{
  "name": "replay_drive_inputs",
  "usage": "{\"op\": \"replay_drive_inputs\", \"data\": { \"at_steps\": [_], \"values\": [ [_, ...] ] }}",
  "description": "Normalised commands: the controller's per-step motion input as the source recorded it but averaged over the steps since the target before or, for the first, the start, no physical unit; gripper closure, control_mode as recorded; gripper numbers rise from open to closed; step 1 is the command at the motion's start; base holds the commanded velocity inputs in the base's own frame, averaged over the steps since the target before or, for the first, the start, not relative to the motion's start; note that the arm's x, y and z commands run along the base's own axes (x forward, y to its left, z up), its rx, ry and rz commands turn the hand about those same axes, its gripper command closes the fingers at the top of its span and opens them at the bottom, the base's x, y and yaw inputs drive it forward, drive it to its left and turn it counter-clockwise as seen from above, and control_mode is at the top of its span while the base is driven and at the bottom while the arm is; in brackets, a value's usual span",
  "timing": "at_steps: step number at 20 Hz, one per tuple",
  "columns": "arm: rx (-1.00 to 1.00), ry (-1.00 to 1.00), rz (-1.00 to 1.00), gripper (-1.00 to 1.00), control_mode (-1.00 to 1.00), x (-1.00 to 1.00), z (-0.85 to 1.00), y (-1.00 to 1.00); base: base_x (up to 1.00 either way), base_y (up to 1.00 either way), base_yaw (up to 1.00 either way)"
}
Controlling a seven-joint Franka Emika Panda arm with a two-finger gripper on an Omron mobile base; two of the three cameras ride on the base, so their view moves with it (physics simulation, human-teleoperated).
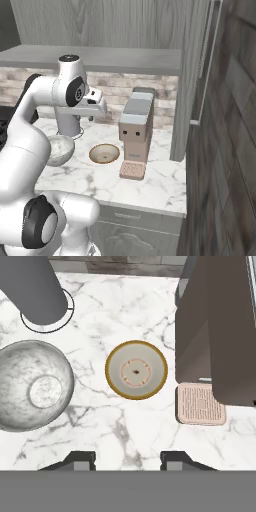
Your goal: Pick up the bowls on the counter and stack them on top of one another in the open cabinet. Place the smaller bowl on top of the larger bowl.
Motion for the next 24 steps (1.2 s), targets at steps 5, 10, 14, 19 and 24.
{"op": "replay_drive_inputs", "data": {
  "at_steps": [5,10,14,19,24],
  "values": [
    [0.00,-0.03,0.00,-1.00,-1.00,-0.15,0.00,0.01,0.00,0.00,0.00],
    [0.00,-0.01,-0.07,-1.00,-1.00,-0.29,-0.01,0.00,0.00,0.00,0.00],
    [0.00,0.00,-0.13,-1.00,-1.00,-0.27,-0.08,-0.05,0.00,0.00,0.00],
    [0.00,0.00,-0.13,-1.00,-1.00,-0.18,-0.08,-0.02,0.00,0.00,0.00],
    [0.07,0.00,-0.14,-1.00,-1.00,-0.13,-0.19,0.00,0.00,0.00,0.00]
  ]
}}
